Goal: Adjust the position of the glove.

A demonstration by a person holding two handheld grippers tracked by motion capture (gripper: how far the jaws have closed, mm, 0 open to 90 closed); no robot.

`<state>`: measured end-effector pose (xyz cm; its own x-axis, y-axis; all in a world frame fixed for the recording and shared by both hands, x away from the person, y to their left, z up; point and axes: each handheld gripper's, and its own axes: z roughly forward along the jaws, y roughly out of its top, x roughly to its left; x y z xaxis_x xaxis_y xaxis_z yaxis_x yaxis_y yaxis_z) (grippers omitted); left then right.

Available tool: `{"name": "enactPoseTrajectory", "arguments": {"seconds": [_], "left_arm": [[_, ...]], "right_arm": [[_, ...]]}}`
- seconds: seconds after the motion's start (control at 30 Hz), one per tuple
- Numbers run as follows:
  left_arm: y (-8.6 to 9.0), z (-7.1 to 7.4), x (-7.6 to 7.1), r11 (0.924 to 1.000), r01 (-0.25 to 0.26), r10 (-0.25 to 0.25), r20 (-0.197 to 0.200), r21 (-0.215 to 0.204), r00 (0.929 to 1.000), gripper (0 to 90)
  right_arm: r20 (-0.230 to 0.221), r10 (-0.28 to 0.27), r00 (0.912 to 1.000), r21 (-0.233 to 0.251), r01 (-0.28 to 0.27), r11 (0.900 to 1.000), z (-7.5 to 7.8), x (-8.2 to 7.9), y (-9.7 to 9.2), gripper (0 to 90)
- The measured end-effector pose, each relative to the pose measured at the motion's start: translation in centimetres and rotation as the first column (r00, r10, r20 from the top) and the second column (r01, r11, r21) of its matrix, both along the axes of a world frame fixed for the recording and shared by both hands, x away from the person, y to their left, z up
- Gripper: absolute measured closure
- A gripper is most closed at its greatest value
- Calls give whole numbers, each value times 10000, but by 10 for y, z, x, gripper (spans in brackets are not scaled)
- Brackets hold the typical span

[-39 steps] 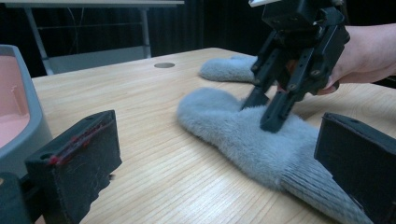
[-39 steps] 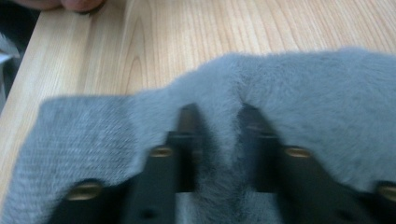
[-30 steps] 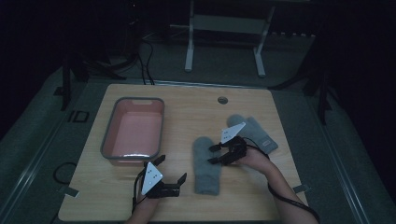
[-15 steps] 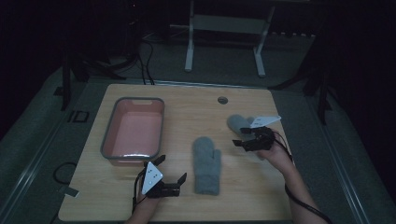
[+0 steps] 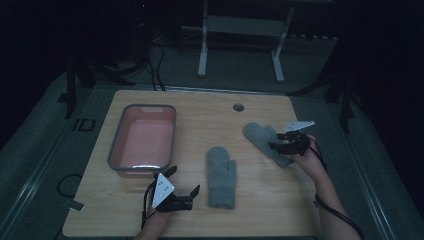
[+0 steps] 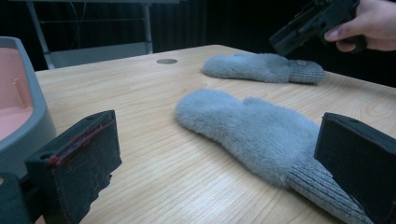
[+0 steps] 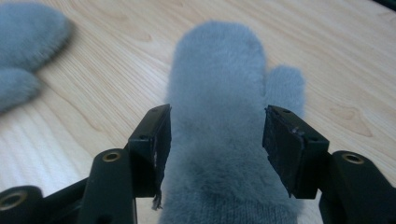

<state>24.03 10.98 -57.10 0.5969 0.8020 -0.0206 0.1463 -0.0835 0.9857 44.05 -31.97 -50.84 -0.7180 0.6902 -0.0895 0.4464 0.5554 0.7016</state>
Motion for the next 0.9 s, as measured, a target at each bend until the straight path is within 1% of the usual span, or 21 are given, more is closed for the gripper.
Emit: {"name": "enactPoseTrajectory", "arguments": {"seconds": [0.03,0.07,0.1,0.13,0.17,0.2,0.23,0.3,0.33,0.37,0.4,0.47,0.5,0.57,0.6,0.63,0.67,0.73,0.8,0.87,0.9], "left_arm": [[0,0,0,10000,2,-2,-4,-7,10000,7],[0,0,0,10000,2,-2,-4,-7,10000,7],[0,0,0,10000,9,-9,-38,0,10000,7],[0,0,0,10000,12,-12,-23,0,10000,7],[0,0,0,10000,12,-12,-23,0,10000,6],[0,0,0,10000,41,-41,-29,30,10000,7],[0,0,0,10000,41,-41,-29,30,10000,7],[0,0,0,10000,77,-77,-29,54,10000,7],[0,0,0,10000,74,-74,-28,59,10000,7],[0,0,-1,10000,76,-76,-26,59,10000,7],[0,0,-1,10000,72,-72,-27,64,10000,7],[0,0,-1,10000,55,-55,-4,60,10000,7],[0,0,-1,10000,55,-55,17,30,10000,7],[0,0,0,10000,18,-18,6,17,10000,7],[0,0,0,10000,14,-14,1,0,10000,7],[1,0,0,10000,8,-8,2,-4,10000,7],[1,0,0,10000,-1,1,3,2,10000,7],[0,0,-1,10000,-77,76,45,47,10000,7],[0,0,-1,10000,-70,70,61,49,10000,7],[0,0,-1,9999,-88,87,96,108,9999,7],[0,0,-2,9999,-73,71,114,112,9999,7]], "right_arm": [[-69,80,9999,28,-80,10000,-3,2,1,436],[-6,144,9999,-96,-144,9998,-4,3,2,437],[116,161,9998,-376,-156,9992,-8,5,5,439],[118,220,9997,-518,-214,9984,-10,7,6,444],[118,220,9997,-518,-214,9984,-10,7,6,444],[44,259,9997,-678,-255,9974,-17,12,9,448],[44,259,9997,-678,-255,9974,-17,12,9,448],[-203,250,9995,-1043,-270,9942,-25,15,10,480],[-503,229,9985,-1129,-285,9932,-31,18,10,500],[-544,173,9984,-849,-219,9962,-32,19,9,551],[-625,-46,9980,-625,7,9980,-32,18,8,608],[-682,-389,9969,-382,363,9986,-32,16,7,718],[-806,-669,9945,-191,655,9977,-31,14,7,754],[-733,-1017,9921,25,1022,9948,-28,9,9,782],[-718,-1242,9897,176,1257,9919,-27,5,10,789],[-585,-1747,9829,739,1788,9811,-22,-7,11,791],[-585,-1747,9829,739,1788,9811,-22,-7,11,791],[-607,-2297,9714,1098,2352,9657,-16,-18,13,792],[-351,-2701,9622,1280,2723,9537,-9,-33,15,792],[-130,-3156,9488,1483,3139,9378,0,-50,15,790],[-81,-3309,9436,1598,3279,9311,2,-56,15,790]]}}
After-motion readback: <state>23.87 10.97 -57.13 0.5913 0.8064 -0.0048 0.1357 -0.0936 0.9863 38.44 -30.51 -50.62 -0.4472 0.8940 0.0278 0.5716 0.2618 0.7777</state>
